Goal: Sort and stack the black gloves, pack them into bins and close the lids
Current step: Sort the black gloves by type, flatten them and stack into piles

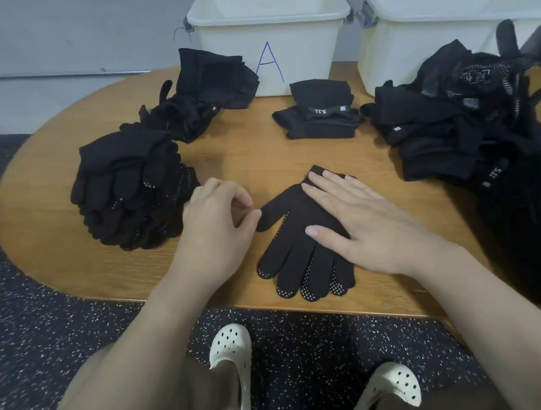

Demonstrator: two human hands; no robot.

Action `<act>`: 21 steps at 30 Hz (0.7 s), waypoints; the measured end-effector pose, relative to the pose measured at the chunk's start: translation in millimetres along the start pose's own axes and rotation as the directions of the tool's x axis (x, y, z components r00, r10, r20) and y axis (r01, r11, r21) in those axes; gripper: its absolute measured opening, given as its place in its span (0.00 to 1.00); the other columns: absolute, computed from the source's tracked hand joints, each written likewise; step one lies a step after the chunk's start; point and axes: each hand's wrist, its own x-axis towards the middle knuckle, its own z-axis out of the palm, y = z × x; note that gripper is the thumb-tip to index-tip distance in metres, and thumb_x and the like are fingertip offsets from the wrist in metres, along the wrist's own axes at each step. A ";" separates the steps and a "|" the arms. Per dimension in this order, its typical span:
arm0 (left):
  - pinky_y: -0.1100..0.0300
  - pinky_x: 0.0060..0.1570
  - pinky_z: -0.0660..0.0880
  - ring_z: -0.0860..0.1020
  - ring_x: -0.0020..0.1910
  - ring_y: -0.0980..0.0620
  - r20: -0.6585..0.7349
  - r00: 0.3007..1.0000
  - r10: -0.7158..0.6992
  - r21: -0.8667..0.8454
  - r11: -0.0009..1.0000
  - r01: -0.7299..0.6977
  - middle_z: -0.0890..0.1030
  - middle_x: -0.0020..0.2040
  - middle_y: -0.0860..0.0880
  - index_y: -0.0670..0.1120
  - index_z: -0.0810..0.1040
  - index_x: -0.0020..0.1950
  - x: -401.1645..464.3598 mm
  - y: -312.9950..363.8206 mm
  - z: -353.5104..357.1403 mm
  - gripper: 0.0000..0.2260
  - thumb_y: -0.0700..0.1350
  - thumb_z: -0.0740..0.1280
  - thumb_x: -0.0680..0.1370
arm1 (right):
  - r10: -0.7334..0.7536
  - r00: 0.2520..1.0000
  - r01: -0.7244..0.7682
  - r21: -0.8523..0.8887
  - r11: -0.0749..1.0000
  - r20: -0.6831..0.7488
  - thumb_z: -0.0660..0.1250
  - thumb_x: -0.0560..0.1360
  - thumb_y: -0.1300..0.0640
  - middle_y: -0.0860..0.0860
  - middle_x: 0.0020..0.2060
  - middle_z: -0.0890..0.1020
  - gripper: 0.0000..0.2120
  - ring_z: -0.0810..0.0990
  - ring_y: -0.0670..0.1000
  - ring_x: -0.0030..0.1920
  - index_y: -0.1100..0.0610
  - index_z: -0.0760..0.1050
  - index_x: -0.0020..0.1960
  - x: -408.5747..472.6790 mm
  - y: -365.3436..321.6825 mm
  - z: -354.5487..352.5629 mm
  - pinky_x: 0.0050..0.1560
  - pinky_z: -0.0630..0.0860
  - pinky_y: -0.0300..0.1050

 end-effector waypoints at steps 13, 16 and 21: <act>0.54 0.60 0.61 0.71 0.48 0.56 0.119 0.989 0.091 -0.004 0.996 -0.091 0.74 0.38 0.56 0.55 0.75 0.37 -20.4 -3.7 4.0 0.12 0.57 0.72 0.76 | 0.083 0.990 -0.086 -0.016 0.996 -0.114 0.37 0.78 0.30 0.44 0.83 0.48 0.40 0.42 0.43 0.82 0.47 0.49 0.84 -1.0 -10.8 7.1 0.81 0.40 0.44; 0.52 0.63 0.62 0.72 0.48 0.55 0.140 0.986 0.089 -0.008 0.996 -0.089 0.75 0.38 0.55 0.55 0.74 0.36 -19.6 -4.3 1.3 0.12 0.54 0.72 0.78 | 0.089 0.990 -0.091 -0.013 0.996 -0.106 0.37 0.78 0.29 0.44 0.83 0.47 0.40 0.41 0.42 0.82 0.47 0.48 0.84 -2.4 -9.7 7.1 0.81 0.38 0.44; 0.51 0.66 0.61 0.72 0.48 0.56 0.162 0.984 0.069 0.001 0.998 -0.070 0.76 0.38 0.55 0.53 0.76 0.36 -17.2 -11.8 -6.9 0.12 0.54 0.72 0.77 | 0.093 0.990 -0.094 -0.008 0.995 -0.105 0.37 0.78 0.29 0.43 0.83 0.47 0.40 0.41 0.42 0.82 0.47 0.47 0.84 -4.6 -8.0 7.7 0.81 0.38 0.43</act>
